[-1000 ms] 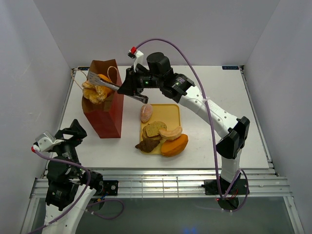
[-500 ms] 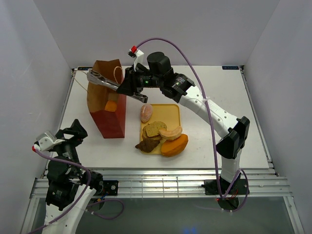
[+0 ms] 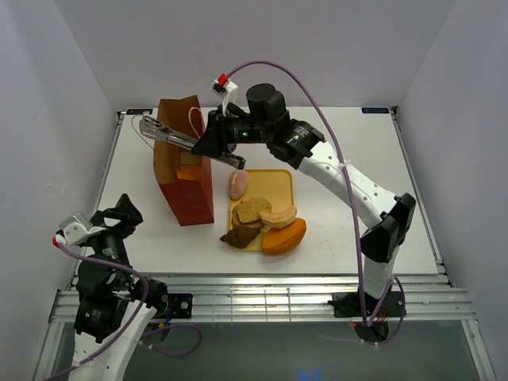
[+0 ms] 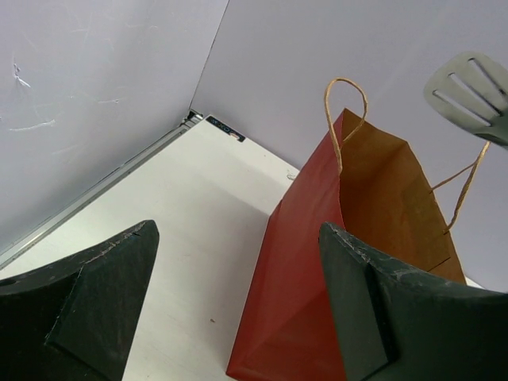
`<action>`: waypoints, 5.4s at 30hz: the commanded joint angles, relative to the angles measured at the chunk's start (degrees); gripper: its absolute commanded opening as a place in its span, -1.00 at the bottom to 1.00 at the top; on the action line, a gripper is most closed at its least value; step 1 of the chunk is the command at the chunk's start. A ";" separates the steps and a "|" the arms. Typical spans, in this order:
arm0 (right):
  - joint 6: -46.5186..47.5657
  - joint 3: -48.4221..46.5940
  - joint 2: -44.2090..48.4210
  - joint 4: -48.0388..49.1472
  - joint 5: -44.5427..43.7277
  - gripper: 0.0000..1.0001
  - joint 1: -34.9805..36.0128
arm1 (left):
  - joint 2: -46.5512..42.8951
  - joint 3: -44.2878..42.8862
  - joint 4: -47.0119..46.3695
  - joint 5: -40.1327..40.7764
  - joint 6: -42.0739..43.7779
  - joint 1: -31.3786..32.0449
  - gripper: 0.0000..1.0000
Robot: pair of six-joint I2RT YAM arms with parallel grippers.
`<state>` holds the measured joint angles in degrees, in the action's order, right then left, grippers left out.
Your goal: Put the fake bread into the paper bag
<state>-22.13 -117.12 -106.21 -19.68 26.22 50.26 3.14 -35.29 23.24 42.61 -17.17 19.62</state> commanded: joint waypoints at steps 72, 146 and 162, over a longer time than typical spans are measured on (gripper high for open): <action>23.80 52.96 41.44 -28.13 -31.40 0.14 2.65 | 11.01 0.66 -3.29 -18.70 4.86 0.16 0.96; 8.42 8.22 12.17 0.87 -3.29 0.07 -1.39 | 7.67 1.27 -3.65 -17.12 4.16 0.60 0.96; 5.79 31.66 34.21 5.52 -0.46 0.03 -1.48 | 7.85 1.27 -3.64 -16.95 4.16 0.69 0.96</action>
<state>-14.92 -89.78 -75.92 -18.57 24.86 48.84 10.66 -34.20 20.47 26.13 -13.10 20.05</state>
